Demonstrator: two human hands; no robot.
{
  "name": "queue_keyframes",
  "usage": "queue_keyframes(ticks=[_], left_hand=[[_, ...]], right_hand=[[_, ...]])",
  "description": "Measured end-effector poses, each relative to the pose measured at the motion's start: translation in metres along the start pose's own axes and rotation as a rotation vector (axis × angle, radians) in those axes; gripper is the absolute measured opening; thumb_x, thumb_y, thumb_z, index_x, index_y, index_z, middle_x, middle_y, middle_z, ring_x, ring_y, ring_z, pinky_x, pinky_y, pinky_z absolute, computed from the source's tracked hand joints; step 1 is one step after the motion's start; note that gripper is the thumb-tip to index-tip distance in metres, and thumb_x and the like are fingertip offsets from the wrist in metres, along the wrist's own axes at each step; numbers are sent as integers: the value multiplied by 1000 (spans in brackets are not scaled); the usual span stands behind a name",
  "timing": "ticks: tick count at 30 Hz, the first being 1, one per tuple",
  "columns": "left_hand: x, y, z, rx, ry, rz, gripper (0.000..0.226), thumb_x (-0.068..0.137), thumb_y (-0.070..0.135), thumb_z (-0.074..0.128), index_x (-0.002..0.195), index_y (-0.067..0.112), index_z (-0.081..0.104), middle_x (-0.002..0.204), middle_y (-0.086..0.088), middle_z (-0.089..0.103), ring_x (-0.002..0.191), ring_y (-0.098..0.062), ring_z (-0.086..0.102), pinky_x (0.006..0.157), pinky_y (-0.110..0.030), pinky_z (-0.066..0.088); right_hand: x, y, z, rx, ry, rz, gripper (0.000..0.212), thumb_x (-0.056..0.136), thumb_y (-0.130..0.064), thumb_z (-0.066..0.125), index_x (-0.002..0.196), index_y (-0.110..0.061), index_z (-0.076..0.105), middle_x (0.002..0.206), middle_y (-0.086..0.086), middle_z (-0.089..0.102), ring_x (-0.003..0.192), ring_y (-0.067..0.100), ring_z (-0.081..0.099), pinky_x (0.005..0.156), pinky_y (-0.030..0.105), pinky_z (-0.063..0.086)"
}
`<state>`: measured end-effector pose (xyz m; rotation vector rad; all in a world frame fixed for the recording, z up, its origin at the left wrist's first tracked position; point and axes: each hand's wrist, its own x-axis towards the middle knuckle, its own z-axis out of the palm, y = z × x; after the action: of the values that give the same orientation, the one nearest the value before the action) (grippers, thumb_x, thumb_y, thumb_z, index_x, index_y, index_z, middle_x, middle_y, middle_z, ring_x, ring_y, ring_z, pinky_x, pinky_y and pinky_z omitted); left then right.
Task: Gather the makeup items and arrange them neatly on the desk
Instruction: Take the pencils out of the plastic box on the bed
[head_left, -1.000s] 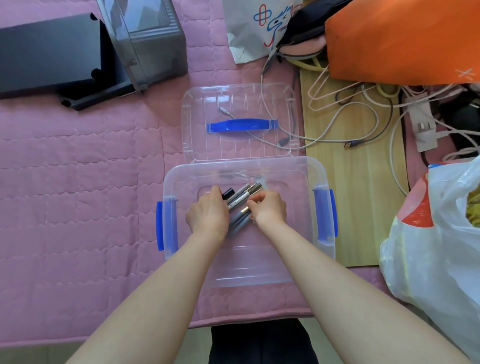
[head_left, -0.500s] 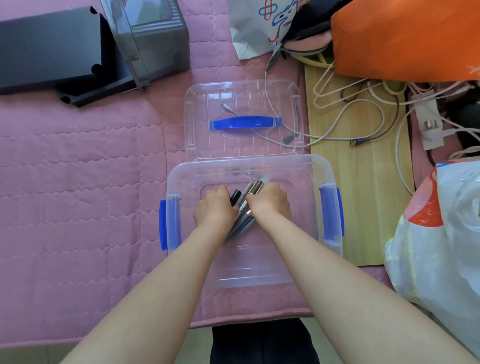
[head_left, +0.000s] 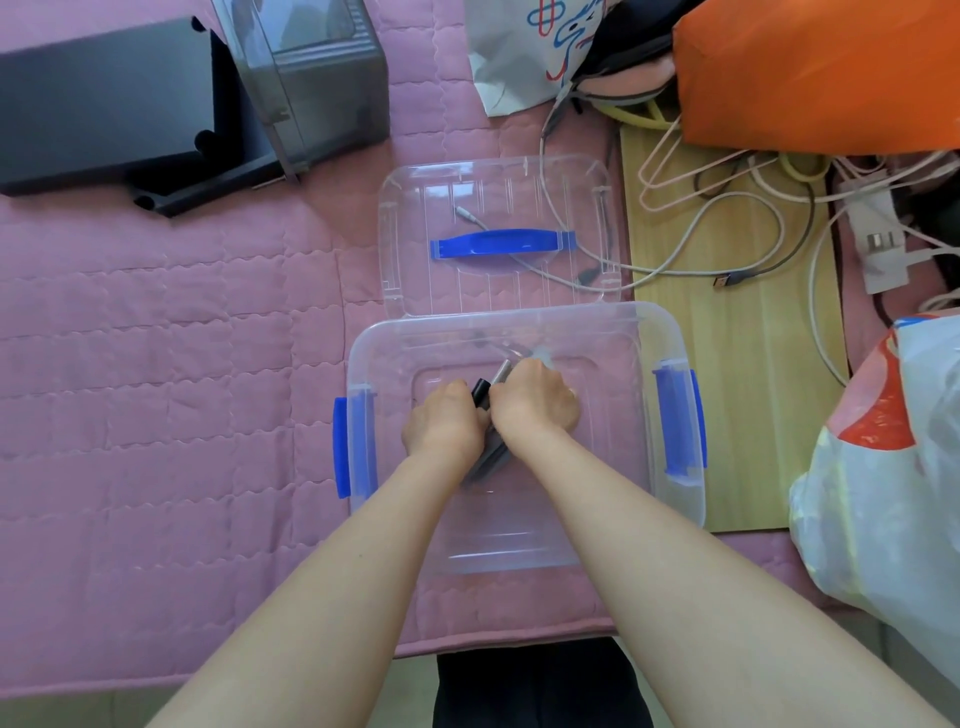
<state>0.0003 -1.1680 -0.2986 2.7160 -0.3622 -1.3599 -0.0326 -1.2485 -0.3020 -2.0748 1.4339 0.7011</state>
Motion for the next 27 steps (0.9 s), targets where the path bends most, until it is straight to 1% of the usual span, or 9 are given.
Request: queue_keyframes(ticks=[2,4,7,11,14,16,19,24,27], left_hand=[[-2,-3,-1,-31,-13,-1,10,91,23,45,96,15,47,92,-5,52,83,-30,50,67,-33,39],[-3,-8,-3,-96,-24,12,15,92,25,44,101,15,48,95,-6,58,87,-32,56,70,-34,45],[-6,-16,-7,-270,-67,68,12,88,26,47,97,18,49,95,-5,68,84,-33,62,74,-43,55],[-27,-13,-20,-595,-155,124,6,90,13,52,93,11,56,84,-5,72,58,-22,55,51,-28,47],[-49,-11,-30,-780,-223,93,12,93,12,53,97,11,64,60,11,65,45,-6,50,42,-18,38],[-61,-10,-33,-904,-262,47,15,95,15,54,102,13,67,59,12,64,45,-5,50,48,-20,41],[-77,-10,-36,-1087,-316,-13,18,96,18,54,108,10,66,78,2,69,50,-8,54,58,-27,46],[-108,-6,-43,-1249,-319,-58,15,96,17,55,101,9,66,83,-3,71,52,-12,50,57,-28,45],[-132,0,-51,-1310,-267,-71,14,96,18,55,99,11,67,85,-3,72,57,-13,49,59,-28,45]], right_hand=[[2,2,1,152,-36,57,18,89,-31,50,91,-16,60,98,6,69,101,29,62,92,33,46],[2,6,-1,336,-100,118,17,76,-35,57,78,-18,58,72,2,72,84,28,69,80,38,56],[-4,17,-14,537,-220,133,13,75,-23,64,69,-14,57,49,1,63,54,23,70,62,40,61],[-19,29,-33,709,-315,107,14,84,-19,61,73,-17,52,62,3,62,50,19,68,45,23,50],[-36,37,-50,775,-385,53,6,88,-20,58,84,-18,55,73,1,66,53,12,68,43,15,43],[-46,42,-62,810,-428,-1,4,89,-19,58,88,-18,55,78,-1,70,53,8,68,44,14,42],[-59,50,-74,842,-471,-50,7,89,-19,61,93,-14,58,76,-1,74,59,9,70,48,17,43],[-80,66,-95,879,-515,-138,17,85,-13,66,101,-8,65,90,10,73,67,15,69,54,24,49],[-96,74,-115,886,-520,-169,13,86,-14,67,98,-10,70,83,5,72,68,15,69,54,24,49]])
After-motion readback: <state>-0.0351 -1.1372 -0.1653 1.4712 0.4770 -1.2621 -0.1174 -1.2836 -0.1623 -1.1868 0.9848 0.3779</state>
